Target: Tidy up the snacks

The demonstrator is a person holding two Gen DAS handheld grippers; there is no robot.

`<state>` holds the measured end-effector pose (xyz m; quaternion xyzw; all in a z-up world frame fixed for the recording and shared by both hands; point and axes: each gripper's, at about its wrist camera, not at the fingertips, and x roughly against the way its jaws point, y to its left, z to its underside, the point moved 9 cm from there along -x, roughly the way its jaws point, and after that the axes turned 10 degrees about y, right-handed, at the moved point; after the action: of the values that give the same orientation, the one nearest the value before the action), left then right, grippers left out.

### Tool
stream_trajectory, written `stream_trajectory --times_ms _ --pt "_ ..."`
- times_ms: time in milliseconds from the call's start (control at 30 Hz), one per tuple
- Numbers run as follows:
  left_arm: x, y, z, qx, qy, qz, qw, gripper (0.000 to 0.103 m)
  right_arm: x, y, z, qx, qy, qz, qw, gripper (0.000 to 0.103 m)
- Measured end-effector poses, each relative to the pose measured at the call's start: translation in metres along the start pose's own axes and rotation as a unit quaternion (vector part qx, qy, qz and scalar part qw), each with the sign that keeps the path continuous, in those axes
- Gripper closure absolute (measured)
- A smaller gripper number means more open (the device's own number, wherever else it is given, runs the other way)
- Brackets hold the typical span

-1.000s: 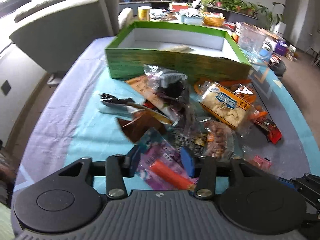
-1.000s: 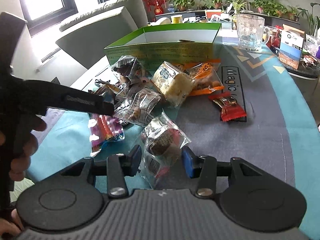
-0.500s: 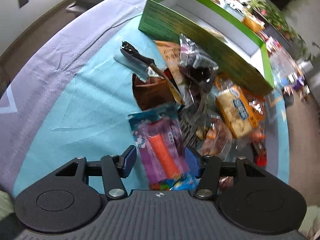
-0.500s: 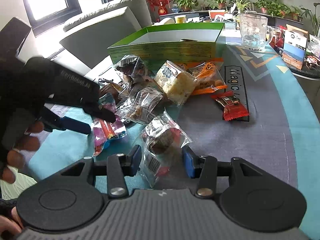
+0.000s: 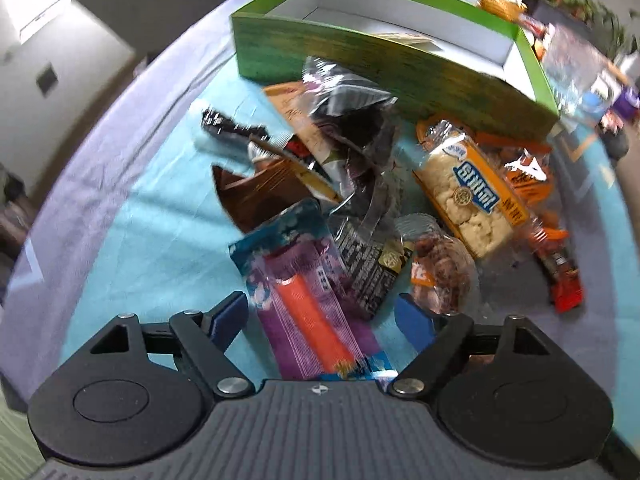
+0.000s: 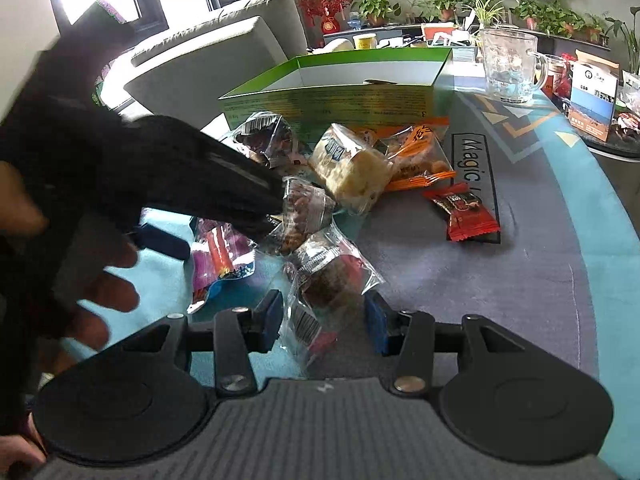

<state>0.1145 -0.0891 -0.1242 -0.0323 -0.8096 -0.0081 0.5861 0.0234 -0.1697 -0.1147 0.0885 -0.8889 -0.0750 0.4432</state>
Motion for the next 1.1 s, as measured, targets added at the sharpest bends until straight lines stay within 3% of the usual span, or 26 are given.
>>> stream_trajectory --times_ms 33,67,167,367,633,833,933,1100 --pt "0.001 -0.001 0.000 -0.006 -0.009 -0.004 0.9999 0.034 0.000 0.000 0.000 0.000 0.000 0.000 1.000 0.069" --pt "0.003 -0.001 0.000 -0.013 -0.019 -0.003 0.9997 0.046 0.001 0.000 0.001 0.000 -0.001 -0.001 1.000 0.069" --pt "0.009 -0.001 0.004 -0.025 -0.021 0.044 0.9985 0.049 0.001 -0.001 0.001 -0.002 -0.003 -0.003 1.000 0.069" --pt "0.033 0.021 0.012 -0.034 -0.056 0.063 0.9959 0.049 0.005 -0.002 0.000 -0.006 -0.018 -0.006 1.000 0.070" --pt "0.076 0.022 -0.009 -0.062 -0.155 0.051 0.9847 0.049 0.013 -0.005 -0.011 -0.013 -0.034 0.000 0.999 0.072" --pt "0.077 0.019 -0.014 -0.068 -0.158 0.059 0.9833 0.049 -0.004 -0.017 -0.010 -0.059 -0.003 0.003 0.998 0.069" --pt "0.076 0.018 -0.014 -0.071 -0.160 0.058 0.9828 0.049 -0.007 -0.017 -0.016 -0.070 -0.014 0.009 0.997 0.068" --pt "0.076 0.017 -0.020 -0.076 -0.168 0.058 0.9812 0.049 -0.014 -0.005 -0.016 -0.012 -0.019 0.050 0.999 0.069"
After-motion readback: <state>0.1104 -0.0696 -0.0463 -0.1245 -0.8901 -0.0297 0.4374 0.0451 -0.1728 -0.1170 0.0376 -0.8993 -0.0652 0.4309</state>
